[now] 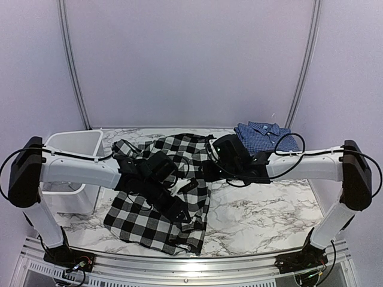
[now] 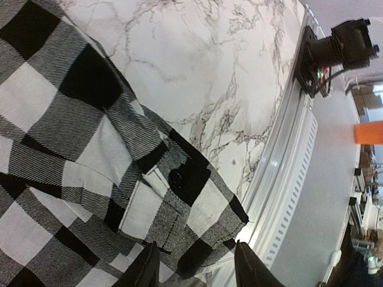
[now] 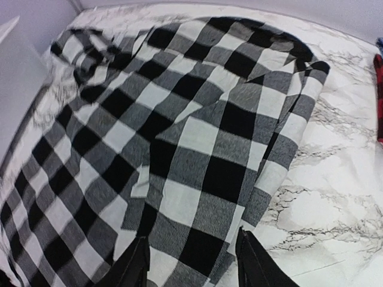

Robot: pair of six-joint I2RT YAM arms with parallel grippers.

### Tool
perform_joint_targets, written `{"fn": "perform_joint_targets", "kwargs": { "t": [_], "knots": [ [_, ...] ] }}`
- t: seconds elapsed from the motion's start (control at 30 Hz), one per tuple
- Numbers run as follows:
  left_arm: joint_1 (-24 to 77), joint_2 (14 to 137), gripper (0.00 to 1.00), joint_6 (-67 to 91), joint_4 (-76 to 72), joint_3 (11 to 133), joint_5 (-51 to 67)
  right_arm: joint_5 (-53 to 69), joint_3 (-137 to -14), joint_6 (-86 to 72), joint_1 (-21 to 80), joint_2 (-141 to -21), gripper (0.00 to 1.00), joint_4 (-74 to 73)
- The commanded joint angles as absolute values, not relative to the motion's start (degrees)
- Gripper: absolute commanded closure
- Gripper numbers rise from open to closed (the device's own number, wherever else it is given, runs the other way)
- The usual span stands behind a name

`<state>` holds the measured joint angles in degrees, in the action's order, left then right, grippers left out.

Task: Fold and stack the long sleeve shirts
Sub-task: Smooth out the 1/3-folded shirt at the center of the board, then rotate the 1/3-folded shirt at the center of the board.

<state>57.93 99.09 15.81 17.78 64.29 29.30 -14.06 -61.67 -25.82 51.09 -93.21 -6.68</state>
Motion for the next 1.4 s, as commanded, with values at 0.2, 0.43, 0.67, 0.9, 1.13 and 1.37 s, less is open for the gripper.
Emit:
{"fn": "perform_joint_targets", "kwargs": {
  "t": [0.2,0.43,0.67,0.9,1.13,1.37],
  "knots": [
    [51.35,93.09,0.59,30.52,10.39,56.03,17.87,-6.58,-56.45,-27.66,58.60,-93.84,0.67,-10.97],
    [50.28,93.91,0.62,32.03,8.62,52.29,16.80,-2.05,-51.38,-30.59,60.80,-97.22,0.67,-6.79],
    [50.72,95.44,0.66,32.49,7.41,50.14,14.37,-0.81,-49.03,-31.20,60.82,-98.67,0.67,-5.45],
    [54.61,100.81,0.73,37.16,3.88,51.24,12.52,-2.39,-47.14,-30.67,57.71,-98.04,0.65,-6.85],
    [58.88,108.10,0.75,42.46,1.20,59.46,11.59,-2.54,-43.44,-26.77,48.17,-93.28,0.64,-7.06],
    [61.41,113.19,0.75,46.73,0.53,68.08,9.49,-3.42,-45.57,-22.56,42.72,-90.20,0.62,-10.33]
  ]
}}
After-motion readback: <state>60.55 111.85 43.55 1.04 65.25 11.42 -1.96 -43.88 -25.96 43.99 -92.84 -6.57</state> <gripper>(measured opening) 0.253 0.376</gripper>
